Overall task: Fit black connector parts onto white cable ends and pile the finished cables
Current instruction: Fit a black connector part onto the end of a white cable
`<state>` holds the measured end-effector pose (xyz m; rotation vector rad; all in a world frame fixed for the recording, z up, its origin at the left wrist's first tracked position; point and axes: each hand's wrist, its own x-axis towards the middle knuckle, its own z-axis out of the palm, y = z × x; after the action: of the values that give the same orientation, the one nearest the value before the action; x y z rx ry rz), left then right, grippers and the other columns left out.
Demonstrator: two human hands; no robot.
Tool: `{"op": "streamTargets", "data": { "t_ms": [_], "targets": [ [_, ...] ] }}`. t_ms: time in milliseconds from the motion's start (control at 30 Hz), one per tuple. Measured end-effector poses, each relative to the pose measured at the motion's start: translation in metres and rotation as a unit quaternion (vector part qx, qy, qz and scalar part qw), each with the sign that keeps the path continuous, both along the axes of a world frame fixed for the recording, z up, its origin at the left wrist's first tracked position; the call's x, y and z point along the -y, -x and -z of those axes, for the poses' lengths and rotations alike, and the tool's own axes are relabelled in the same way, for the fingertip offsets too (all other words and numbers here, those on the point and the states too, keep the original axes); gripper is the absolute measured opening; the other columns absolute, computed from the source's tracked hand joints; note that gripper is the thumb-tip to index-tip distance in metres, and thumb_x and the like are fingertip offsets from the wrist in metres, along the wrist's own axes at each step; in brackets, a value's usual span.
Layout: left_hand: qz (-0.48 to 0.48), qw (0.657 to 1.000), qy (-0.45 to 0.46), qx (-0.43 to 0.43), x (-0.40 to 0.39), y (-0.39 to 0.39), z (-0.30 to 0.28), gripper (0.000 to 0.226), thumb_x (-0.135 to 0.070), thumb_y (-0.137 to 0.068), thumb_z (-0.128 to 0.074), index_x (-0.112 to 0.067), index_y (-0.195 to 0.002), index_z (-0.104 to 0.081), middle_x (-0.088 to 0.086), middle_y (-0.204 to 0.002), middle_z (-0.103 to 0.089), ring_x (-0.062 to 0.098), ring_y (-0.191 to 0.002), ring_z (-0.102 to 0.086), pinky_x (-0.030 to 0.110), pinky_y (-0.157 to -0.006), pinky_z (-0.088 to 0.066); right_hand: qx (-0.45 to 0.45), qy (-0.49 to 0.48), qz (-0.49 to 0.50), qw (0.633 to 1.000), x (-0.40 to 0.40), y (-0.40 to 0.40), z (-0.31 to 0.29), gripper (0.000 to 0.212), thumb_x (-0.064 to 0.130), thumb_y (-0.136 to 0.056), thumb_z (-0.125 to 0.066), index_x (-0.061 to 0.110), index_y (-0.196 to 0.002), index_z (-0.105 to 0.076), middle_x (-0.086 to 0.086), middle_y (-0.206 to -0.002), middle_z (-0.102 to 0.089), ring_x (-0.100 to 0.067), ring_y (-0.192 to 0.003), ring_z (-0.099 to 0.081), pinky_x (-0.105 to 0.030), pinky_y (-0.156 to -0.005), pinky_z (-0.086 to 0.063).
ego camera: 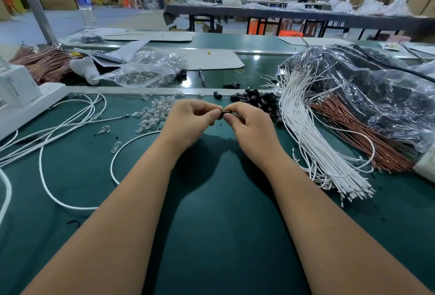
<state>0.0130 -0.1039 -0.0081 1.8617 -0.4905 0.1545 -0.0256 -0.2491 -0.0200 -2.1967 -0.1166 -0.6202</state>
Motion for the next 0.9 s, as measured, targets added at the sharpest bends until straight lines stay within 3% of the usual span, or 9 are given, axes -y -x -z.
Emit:
{"op": "streamTargets", "data": {
  "t_ms": [133,233,467,700,800,900],
  "targets": [
    [-0.019,1.0,0.006,-0.011,-0.003,-0.005,0.001,0.008,-0.006,-0.086,-0.069,-0.01,-0.09,-0.075,-0.007,-0.065,-0.067,-0.005,-0.054,-0.054,0.009,-0.061,-0.044,-0.001,-0.041,0.02,0.999,0.001,-0.001,0.001,0.019,0.016,-0.086,-0.069,0.025,-0.101,-0.064,0.005,-0.073,-0.063,-0.006,-0.069,-0.058,-0.02,-0.067,-0.046],
    [-0.036,0.999,0.024,-0.013,-0.007,-0.008,0.002,0.008,-0.007,-0.086,-0.069,-0.014,-0.087,-0.074,-0.007,-0.066,-0.067,-0.004,-0.055,-0.054,0.009,-0.061,-0.043,0.006,-0.056,0.054,0.997,0.003,-0.001,0.0,0.023,0.013,-0.082,-0.072,0.028,-0.093,-0.06,0.01,-0.072,-0.062,0.0,-0.061,-0.052,-0.013,-0.061,-0.042],
    [-0.031,0.999,0.031,0.0,-0.009,-0.008,0.0,0.019,-0.009,-0.086,-0.069,-0.025,-0.078,-0.071,-0.007,-0.069,-0.069,-0.001,-0.06,-0.058,0.011,-0.064,-0.046,0.045,-0.092,0.065,0.993,0.001,-0.001,-0.003,0.004,0.019,-0.084,-0.072,0.02,-0.083,-0.069,0.013,-0.073,-0.065,0.001,-0.066,-0.057,-0.016,-0.064,-0.048],
    [-0.016,0.999,0.025,0.017,-0.011,-0.004,-0.002,0.011,-0.009,-0.086,-0.069,-0.019,-0.085,-0.072,-0.002,-0.075,-0.071,0.006,-0.069,-0.063,0.017,-0.073,-0.051,0.056,-0.105,0.051,0.992,0.0,0.004,-0.007,0.007,0.02,-0.087,-0.07,0.022,-0.081,-0.069,0.009,-0.073,-0.065,-0.007,-0.067,-0.059,-0.027,-0.066,-0.052],
    [-0.01,0.999,0.013,0.035,-0.011,-0.001,-0.004,0.012,-0.008,-0.086,-0.07,-0.019,-0.085,-0.072,-0.005,-0.073,-0.07,0.0,-0.065,-0.062,0.014,-0.071,-0.05,0.045,-0.129,0.047,0.989,0.0,0.005,-0.008,0.008,0.02,-0.089,-0.068,0.02,-0.081,-0.069,0.008,-0.072,-0.064,-0.012,-0.068,-0.057,-0.039,-0.07,-0.054],
    [-0.012,0.999,0.002,0.053,-0.009,0.0,-0.005,0.011,-0.007,-0.085,-0.07,-0.018,-0.087,-0.072,-0.008,-0.072,-0.068,-0.006,-0.062,-0.059,0.01,-0.068,-0.049,0.038,-0.159,0.042,0.986,0.0,0.005,-0.009,0.008,0.016,-0.089,-0.066,0.016,-0.081,-0.07,0.01,-0.072,-0.063,-0.007,-0.069,-0.055,-0.043,-0.072,-0.055]
  ]
}}
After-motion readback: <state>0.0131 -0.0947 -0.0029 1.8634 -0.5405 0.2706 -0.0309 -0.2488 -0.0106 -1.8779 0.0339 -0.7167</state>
